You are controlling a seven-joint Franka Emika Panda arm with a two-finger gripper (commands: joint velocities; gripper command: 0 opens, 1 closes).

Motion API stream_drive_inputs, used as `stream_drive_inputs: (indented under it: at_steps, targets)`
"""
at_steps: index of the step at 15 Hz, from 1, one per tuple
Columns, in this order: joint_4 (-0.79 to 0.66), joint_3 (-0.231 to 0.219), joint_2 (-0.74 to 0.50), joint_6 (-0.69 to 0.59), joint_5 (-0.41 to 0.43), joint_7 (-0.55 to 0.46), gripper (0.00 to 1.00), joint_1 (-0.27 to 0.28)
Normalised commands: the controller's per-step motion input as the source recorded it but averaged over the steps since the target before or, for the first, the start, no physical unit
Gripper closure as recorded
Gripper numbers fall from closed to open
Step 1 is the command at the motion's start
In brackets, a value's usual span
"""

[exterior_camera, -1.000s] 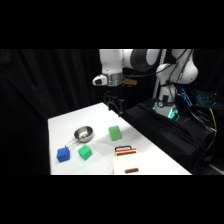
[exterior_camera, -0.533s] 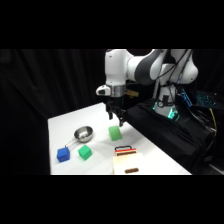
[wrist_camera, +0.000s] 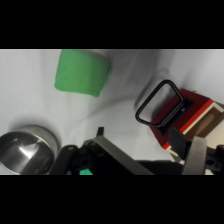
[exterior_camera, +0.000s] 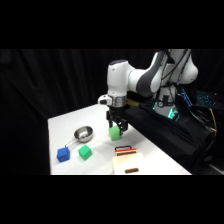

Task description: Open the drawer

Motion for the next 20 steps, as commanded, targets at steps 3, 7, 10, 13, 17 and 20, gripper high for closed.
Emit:
stream_drive_inputs:
  at_steps: [3,7,10,13,17,20]
  targets:
    - [-0.05,0.084,0.12,0.3,0.189,-0.11,0.0,-0.007]
    - [-0.06,0.089,0.13,0.31,0.148,-0.12,0.0,-0.03]
    - [-0.04,0.107,0.13,0.29,0.137,-0.13,0.0,-0.071]
    - [-0.02,0.139,0.14,0.29,0.149,-0.15,0.0,-0.109]
    - [0.02,0.173,0.17,0.28,0.155,-0.17,0.0,-0.153]
    - [0.07,0.186,0.2,0.24,0.139,-0.19,0.0,-0.193]
